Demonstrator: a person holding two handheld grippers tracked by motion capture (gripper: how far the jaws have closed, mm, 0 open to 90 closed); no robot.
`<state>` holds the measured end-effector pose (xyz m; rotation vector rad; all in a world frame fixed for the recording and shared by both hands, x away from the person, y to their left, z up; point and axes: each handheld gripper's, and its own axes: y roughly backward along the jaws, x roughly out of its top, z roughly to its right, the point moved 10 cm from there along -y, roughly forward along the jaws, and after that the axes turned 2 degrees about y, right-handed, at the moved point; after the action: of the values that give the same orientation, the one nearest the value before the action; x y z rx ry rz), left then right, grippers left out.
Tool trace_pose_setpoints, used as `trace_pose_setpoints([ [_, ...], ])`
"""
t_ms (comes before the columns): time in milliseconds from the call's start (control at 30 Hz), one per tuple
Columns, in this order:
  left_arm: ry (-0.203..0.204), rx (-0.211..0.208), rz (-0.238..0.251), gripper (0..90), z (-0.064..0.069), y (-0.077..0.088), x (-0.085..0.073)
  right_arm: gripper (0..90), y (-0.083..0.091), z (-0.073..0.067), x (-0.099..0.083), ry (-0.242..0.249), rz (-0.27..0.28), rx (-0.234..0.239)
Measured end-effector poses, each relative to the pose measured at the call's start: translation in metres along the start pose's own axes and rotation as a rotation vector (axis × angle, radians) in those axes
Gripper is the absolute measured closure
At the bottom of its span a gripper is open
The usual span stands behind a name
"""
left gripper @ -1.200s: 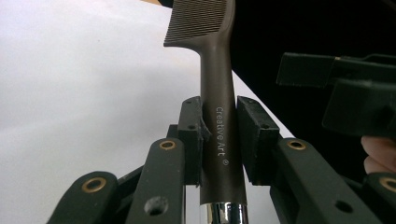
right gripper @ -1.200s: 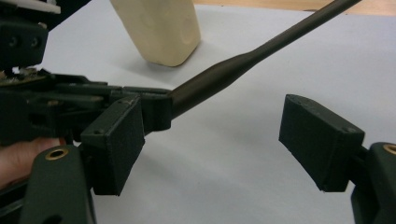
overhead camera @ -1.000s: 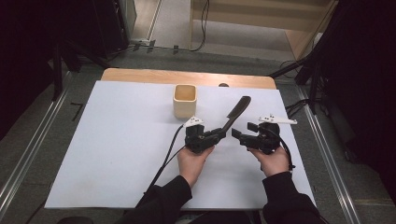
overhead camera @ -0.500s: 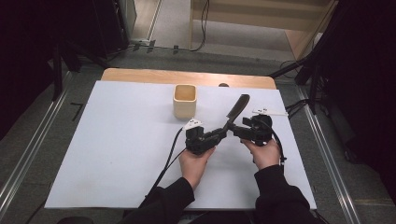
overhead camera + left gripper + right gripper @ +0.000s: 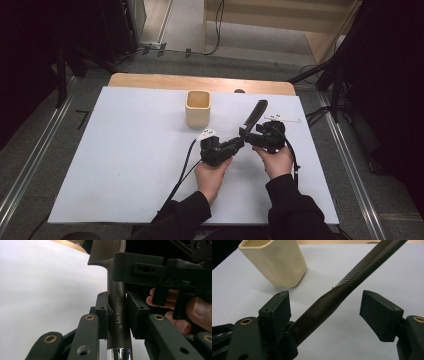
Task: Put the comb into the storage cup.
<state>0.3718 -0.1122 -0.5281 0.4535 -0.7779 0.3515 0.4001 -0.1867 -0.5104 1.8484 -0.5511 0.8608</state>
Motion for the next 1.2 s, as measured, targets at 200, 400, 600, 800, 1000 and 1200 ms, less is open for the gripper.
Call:
trace_pose_setpoints([
  [200,-0.001,-0.001,0.008,73.2,0.0020,-0.0011,-0.0002,26.0,-0.0061,-0.0048,-0.0008,-0.001,-0.005,0.003],
  [400,-0.022,-0.012,0.016,73.2,0.0055,0.0000,0.0002,38.7,-0.0106,-0.0074,-0.0034,-0.023,-0.042,0.017],
  [600,-0.030,-0.017,0.023,73.2,0.0070,-0.0008,-0.0001,49.6,-0.0100,-0.0071,-0.0031,-0.099,-0.072,0.036],
  [800,-0.035,-0.018,0.009,73.1,0.0063,-0.0026,-0.0037,54.9,-0.0097,-0.0076,-0.0033,-0.120,-0.087,0.032],
  [1000,-0.034,-0.014,0.003,73.1,0.0062,-0.0036,-0.0053,58.8,-0.0100,-0.0081,-0.0026,-0.126,-0.090,0.035],
  [1200,-0.033,-0.017,-0.012,73.1,0.0057,-0.0042,-0.0078,62.3,-0.0097,-0.0097,-0.0020,-0.126,-0.097,0.048],
])
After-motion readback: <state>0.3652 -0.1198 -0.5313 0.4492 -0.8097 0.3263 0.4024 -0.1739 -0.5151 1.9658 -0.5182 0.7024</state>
